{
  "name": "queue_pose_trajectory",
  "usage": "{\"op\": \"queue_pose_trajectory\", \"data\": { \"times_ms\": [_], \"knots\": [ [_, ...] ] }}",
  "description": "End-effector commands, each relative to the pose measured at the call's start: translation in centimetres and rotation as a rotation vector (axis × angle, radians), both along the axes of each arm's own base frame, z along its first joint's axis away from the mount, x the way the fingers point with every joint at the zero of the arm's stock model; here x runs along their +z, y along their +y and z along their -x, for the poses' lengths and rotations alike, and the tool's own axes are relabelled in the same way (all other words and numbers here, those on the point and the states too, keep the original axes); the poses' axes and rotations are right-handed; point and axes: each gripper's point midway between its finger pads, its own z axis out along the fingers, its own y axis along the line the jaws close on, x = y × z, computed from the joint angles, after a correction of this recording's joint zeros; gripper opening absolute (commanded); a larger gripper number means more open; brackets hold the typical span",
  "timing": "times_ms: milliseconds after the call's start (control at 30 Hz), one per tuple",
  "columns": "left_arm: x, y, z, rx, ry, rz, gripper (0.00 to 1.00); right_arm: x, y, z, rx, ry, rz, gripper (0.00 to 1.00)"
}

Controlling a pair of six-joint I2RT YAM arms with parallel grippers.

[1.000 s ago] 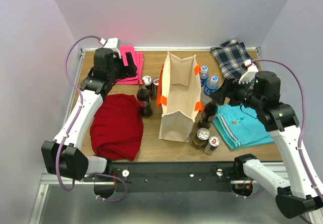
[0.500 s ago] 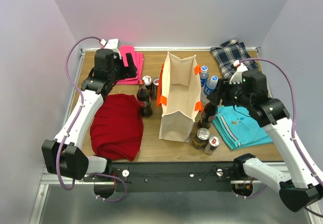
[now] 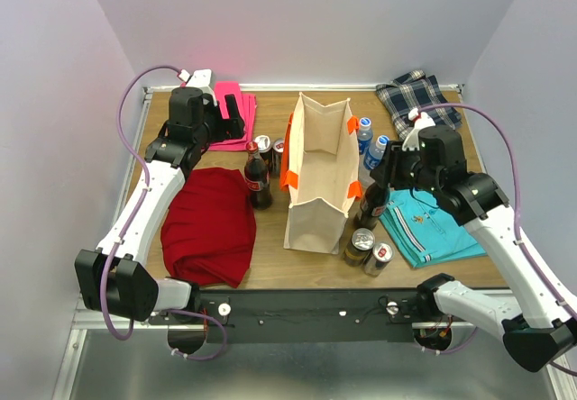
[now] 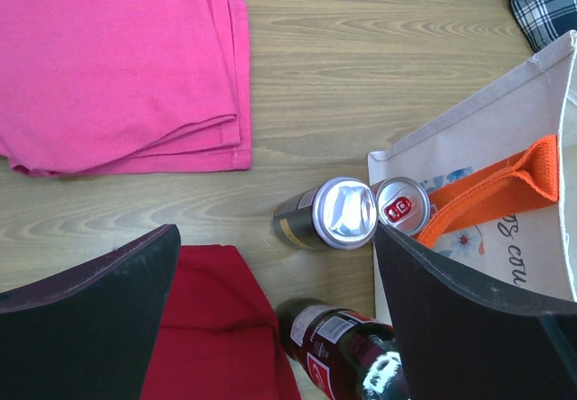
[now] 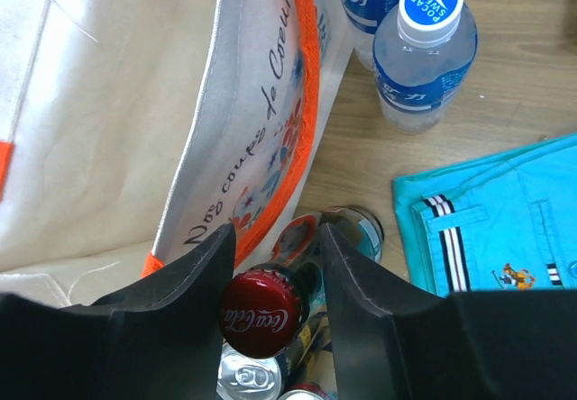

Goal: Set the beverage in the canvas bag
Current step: Pick up the drink from the center of the board.

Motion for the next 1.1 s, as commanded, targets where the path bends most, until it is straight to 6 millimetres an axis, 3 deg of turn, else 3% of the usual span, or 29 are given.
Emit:
{"op": "queue_pose_trajectory", "data": {
  "times_ms": [0,200,333,800,1067],
  "knots": [
    [-0.4,0.0,-0.3,0.008,-0.004,-0.012,0.99,0.0,-0.9,0.0,-0.048,0.003,0.044,0.47],
    [-0.4,-0.1,-0.3,0.007,-0.005,-0.010,0.99,0.0,-1.2,0.1,-0.058,0.004,0.059,0.30],
    [-0.1,-0.1,-0.4,0.006,-0.011,-0.010,0.99,0.2,-1.2,0.0,-0.061,-0.002,0.055,0.01],
    [0.5,-0.1,-0.4,-0.003,-0.027,-0.016,0.99,4.8,-0.3,-1.7,-0.048,-0.138,0.000,0.01],
    [3.0,-0.7,-0.1,-0.064,-0.118,-0.018,0.99,7.8,-0.9,-2.2,-0.071,-0.207,0.005,0.01]
  ]
}}
